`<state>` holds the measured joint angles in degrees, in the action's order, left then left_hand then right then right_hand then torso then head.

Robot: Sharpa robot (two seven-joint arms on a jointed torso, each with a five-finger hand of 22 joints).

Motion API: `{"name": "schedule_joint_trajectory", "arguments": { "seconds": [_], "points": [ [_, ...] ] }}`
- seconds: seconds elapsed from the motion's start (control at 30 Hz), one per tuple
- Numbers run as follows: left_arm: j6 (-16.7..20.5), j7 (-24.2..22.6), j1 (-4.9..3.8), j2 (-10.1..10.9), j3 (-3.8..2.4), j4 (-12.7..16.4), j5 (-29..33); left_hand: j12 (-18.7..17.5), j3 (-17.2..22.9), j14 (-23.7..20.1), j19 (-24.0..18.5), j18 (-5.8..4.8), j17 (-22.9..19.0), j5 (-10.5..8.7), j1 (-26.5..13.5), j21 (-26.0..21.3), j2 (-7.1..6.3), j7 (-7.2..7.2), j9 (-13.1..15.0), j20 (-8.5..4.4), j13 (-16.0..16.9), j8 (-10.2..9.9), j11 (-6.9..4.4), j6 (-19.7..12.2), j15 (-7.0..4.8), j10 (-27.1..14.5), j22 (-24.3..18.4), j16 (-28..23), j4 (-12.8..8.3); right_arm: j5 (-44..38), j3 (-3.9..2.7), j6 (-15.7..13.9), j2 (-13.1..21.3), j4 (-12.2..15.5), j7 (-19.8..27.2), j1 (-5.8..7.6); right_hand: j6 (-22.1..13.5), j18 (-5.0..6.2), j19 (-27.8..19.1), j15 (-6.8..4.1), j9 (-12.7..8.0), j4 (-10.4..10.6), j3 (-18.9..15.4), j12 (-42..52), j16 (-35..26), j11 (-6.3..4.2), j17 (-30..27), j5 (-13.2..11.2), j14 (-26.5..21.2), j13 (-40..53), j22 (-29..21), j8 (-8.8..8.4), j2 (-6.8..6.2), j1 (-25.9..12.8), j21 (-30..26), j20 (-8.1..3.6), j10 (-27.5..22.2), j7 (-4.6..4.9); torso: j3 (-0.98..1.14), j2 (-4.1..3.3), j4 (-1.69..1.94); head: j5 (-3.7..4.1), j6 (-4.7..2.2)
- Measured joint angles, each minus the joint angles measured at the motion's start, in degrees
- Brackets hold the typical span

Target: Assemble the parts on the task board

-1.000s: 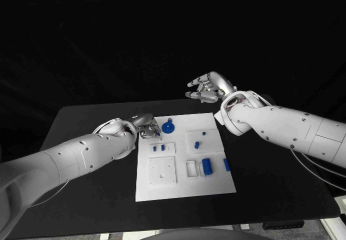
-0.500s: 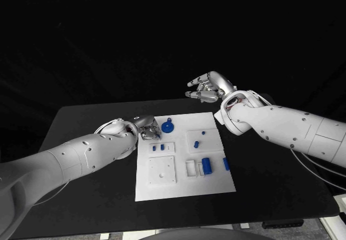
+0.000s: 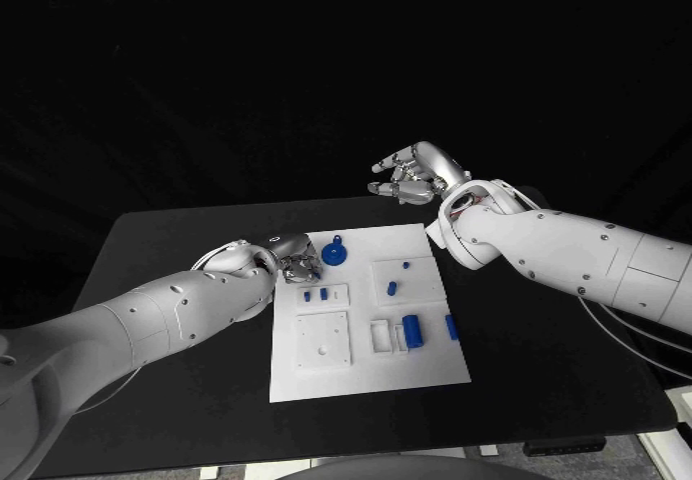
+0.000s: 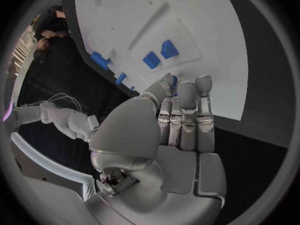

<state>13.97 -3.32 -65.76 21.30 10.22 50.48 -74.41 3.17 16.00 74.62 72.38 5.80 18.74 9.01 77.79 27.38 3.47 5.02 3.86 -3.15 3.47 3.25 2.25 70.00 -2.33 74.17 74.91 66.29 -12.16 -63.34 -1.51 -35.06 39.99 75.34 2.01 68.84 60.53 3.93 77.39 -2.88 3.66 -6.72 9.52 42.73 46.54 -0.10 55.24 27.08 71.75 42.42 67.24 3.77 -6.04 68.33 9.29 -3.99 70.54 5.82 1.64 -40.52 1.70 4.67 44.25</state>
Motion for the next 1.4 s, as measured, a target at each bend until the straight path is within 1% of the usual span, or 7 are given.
{"name": "schedule_joint_trajectory", "arguments": {
  "seconds": [0.2, 0.53, 0.83, 0.9, 1.1, 1.27, 1.4],
  "points": [
    [0.0, 0.1, 0.10, -0.2, -0.01, -0.4, -0.1, 0.0, 0.0, 0.0, 0.0, 0.10, 0.1, 0.00, -0.1, 0.0, 0.12, -0.01, 0.0, 0.00, -0.1, 0.2, 0.00, 0.0, 0.00, 0.0, 0.0, 0.0, 0.0, 0.0, 0.00, 0.0, 0.0, 0.0, 0.0, 0.00, 0.0, 0.00, 0.0, 0.00, 0.0, 0.0, 0.0, 0.0, 0.0, 0.00, 0.0, 0.0, 0.0, 0.0, 0.0, 0.00, 0.00, 0.0, 0.0, 0.00, 0.0, 0.00, 0.00, 0.00, -0.03, 0.04, 0.04],
    [-0.2, 0.0, 0.16, -0.7, -0.02, -1.2, -0.1, 0.0, 0.0, 0.0, 0.0, 0.08, 0.1, -0.02, -0.1, 0.0, 0.12, -0.04, -0.1, 0.00, -0.1, 0.2, 0.00, -0.2, 0.00, 0.0, 0.0, 0.0, 0.0, 0.0, 0.00, 0.0, 0.0, 0.0, 0.0, 0.00, 0.0, 0.00, 0.0, 0.00, 0.0, 0.0, 0.0, 0.0, 0.0, 0.00, 0.0, 0.0, 0.0, 0.0, 0.0, 0.00, 0.00, 0.0, 0.0, 0.00, 0.0, 0.00, -0.03, 0.01, 0.04, 0.17, 0.05],
    [-0.1, 0.1, 0.24, -1.1, 0.00, -1.6, -0.5, -0.1, 0.4, 0.0, 0.0, -0.04, 0.2, -0.11, -0.2, 0.0, 0.03, -0.03, 0.0, 0.00, -0.2, 0.2, 0.07, -0.2, 0.00, -0.1, 0.0, 0.0, -0.1, 0.0, 0.00, 0.0, 0.0, 0.0, 0.0, 0.00, 0.0, -0.01, 0.0, 0.00, 0.0, 0.0, 0.0, 0.0, 0.0, 0.00, 0.0, 0.0, 0.0, 0.0, 0.0, 0.00, 0.00, 0.0, 0.0, 0.00, 0.0, 0.00, -0.05, 0.00, -0.01, 0.13, -0.04],
    [0.0, 0.1, 0.26, -1.2, 0.00, -1.6, -0.6, -0.1, 0.4, 0.1, 0.0, -0.05, 0.2, 0.12, -0.2, 0.0, 0.02, 0.03, 0.0, 0.00, -0.2, 0.2, 0.07, -0.2, -0.11, -0.1, 0.0, 0.0, -0.1, 0.0, 0.00, 0.0, 0.0, 0.0, 0.0, 0.00, 0.0, 0.00, 0.0, 0.00, 0.0, 0.0, 0.0, 0.0, 0.0, 0.00, 0.0, 0.0, 0.0, 0.0, 0.0, 0.00, 0.00, 0.0, 0.0, 0.00, 0.0, 0.00, -0.05, -0.01, -0.01, 0.12, -0.09],
    [0.1, 0.3, 0.26, -1.3, 0.00, -1.6, -1.0, -0.2, 0.6, 0.2, 0.0, -0.07, 0.2, 0.23, -0.3, 0.0, -0.12, 0.09, 0.0, -0.02, -0.1, 0.2, -0.14, -0.1, -0.22, 0.1, 0.0, -0.2, -0.3, 0.0, 0.00, 0.0, 0.0, 0.0, 0.0, 0.00, 0.0, 0.00, 0.0, 0.00, 0.0, 0.0, 0.0, 0.0, 0.0, 0.00, 0.0, 0.0, 0.0, 0.0, 0.0, 0.00, 0.00, 0.0, 0.0, 0.00, 0.0, 0.00, -0.04, -0.02, 0.01, 0.16, -0.05],
    [0.1, 0.4, 0.26, -1.4, -0.02, -1.7, -1.4, -0.2, 0.7, 0.2, 0.2, -0.43, 0.3, 0.23, -0.3, 0.0, -0.12, 0.09, 0.0, -0.22, -0.1, 0.1, -0.14, -0.1, -0.22, 0.1, 0.0, -0.2, -0.3, 0.0, 0.00, 0.0, 0.0, 0.0, 0.0, 0.00, 0.0, 0.00, 0.0, 0.00, 0.0, 0.0, 0.0, 0.0, 0.0, 0.00, 0.0, 0.0, 0.0, 0.0, 0.0, 0.00, 0.00, 0.0, 0.0, 0.00, 0.0, 0.00, -0.01, -0.02, 0.02, 0.33, -0.03],
    [0.0, 0.7, 0.20, -1.6, 0.02, -1.7, -2.2, -0.2, 0.9, 0.2, 0.2, -0.03, 0.3, 0.23, -0.3, 0.0, -0.12, 0.09, 0.0, -0.22, -0.1, 0.0, -0.13, -0.1, -0.21, 0.1, 0.0, -0.2, -0.2, 0.0, 0.00, 0.0, 0.0, 0.0, 0.0, 0.00, 0.0, 0.00, 0.0, 0.00, 0.0, 0.0, 0.0, 0.0, 0.0, 0.00, 0.0, 0.0, 0.0, 0.0, 0.0, 0.00, 0.00, 0.0, 0.0, 0.00, 0.0, 0.00, 0.00, -0.02, 0.01, 0.41, -0.01]
  ]
}}
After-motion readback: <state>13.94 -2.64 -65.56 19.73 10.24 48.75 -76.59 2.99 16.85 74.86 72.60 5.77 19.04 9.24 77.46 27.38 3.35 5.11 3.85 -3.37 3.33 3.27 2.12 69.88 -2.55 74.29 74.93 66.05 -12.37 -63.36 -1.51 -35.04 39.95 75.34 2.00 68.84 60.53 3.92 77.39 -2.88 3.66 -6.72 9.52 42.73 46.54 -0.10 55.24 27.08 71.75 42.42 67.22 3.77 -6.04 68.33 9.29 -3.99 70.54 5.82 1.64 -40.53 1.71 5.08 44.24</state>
